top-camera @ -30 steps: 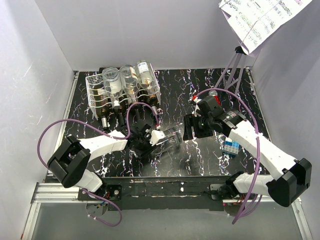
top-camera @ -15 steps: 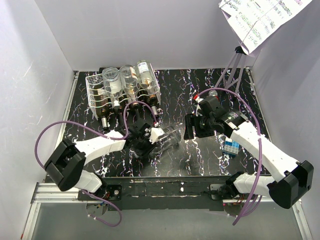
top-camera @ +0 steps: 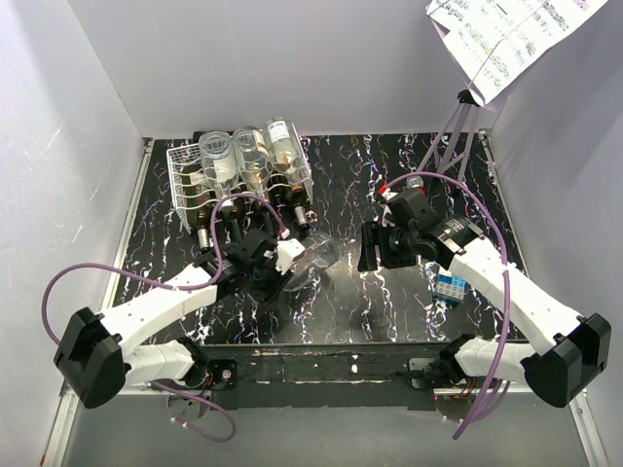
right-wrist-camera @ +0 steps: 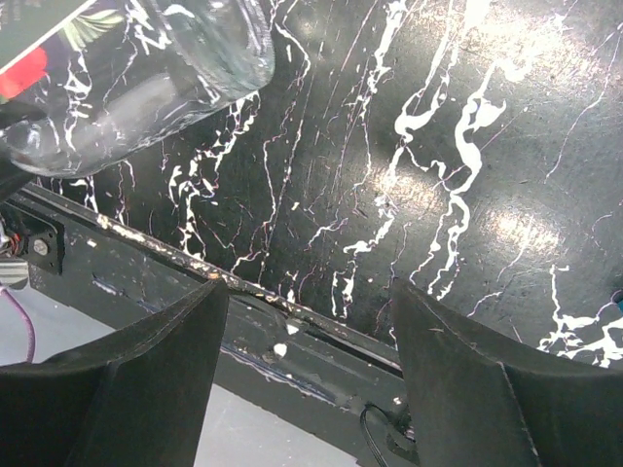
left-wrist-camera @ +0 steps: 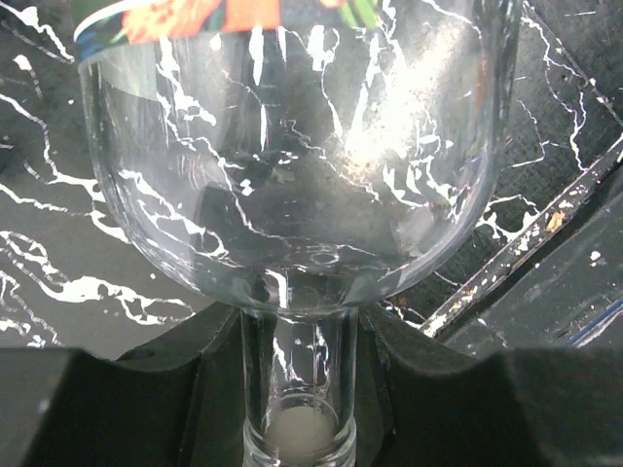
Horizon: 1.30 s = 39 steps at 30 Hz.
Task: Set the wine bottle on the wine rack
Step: Pick up the wine bottle from the center of the board, then place the wine bottle in the wine rack.
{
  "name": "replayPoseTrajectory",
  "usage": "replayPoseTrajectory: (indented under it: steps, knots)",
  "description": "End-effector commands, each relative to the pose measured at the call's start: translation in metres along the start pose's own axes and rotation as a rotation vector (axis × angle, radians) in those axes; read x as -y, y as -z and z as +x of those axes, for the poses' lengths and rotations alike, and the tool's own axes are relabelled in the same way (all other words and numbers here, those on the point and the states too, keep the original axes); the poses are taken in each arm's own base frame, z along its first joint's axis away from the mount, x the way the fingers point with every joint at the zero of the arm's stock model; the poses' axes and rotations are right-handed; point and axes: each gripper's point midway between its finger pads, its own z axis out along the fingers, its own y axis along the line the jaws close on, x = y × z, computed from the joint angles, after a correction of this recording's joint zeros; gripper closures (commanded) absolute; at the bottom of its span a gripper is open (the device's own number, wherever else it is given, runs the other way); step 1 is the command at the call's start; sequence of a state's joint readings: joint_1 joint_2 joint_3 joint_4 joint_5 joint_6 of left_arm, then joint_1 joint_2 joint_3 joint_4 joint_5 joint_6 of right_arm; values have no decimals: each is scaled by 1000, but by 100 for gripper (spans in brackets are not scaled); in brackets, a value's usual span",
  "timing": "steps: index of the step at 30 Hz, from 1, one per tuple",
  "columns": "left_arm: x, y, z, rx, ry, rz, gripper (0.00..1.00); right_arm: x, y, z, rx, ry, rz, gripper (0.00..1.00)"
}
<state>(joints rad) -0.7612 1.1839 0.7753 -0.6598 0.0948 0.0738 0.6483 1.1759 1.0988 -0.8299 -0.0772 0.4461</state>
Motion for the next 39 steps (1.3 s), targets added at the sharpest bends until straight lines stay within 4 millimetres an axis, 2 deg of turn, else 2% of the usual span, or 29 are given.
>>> replayPoseTrajectory:
  steps: [1, 6, 8, 11, 14, 17, 25, 26, 28, 33, 39]
  knots:
    - [-4, 60, -87, 351, -19, -47, 100, -3, 5, -12, 66, -6, -8, 25]
    - [-9, 117, -111, 485, -10, -106, 100, 1, 8, -16, 94, -19, 13, 25]
    - [-27, 139, -118, 539, 45, -216, 100, 2, 9, -17, 104, -23, 20, 25]
    - [-43, 167, -129, 603, 96, -317, 100, 3, 10, -20, 120, -31, 24, 25]
    - [-56, 188, -139, 671, 201, -389, 100, 3, 9, -20, 120, -32, 24, 25]
    - [-81, 204, -138, 695, 347, -517, 100, 2, 9, -20, 121, -36, 21, 25]
    - [-144, 216, -143, 758, 649, -594, 100, 5, 6, -16, 114, -42, 26, 23]
    - [-153, 217, -142, 755, 690, -596, 100, 10, 7, -18, 128, -47, 54, 23]
    - [-181, 212, -130, 735, 796, -610, 100, 12, 6, -16, 122, -55, 66, 21]
    - [-231, 195, -118, 724, 961, -608, 100, 11, 7, -8, 85, -60, 56, 18]
    - [-273, 187, -108, 689, 1031, -646, 100, 14, 12, -4, 100, -70, 64, 11]
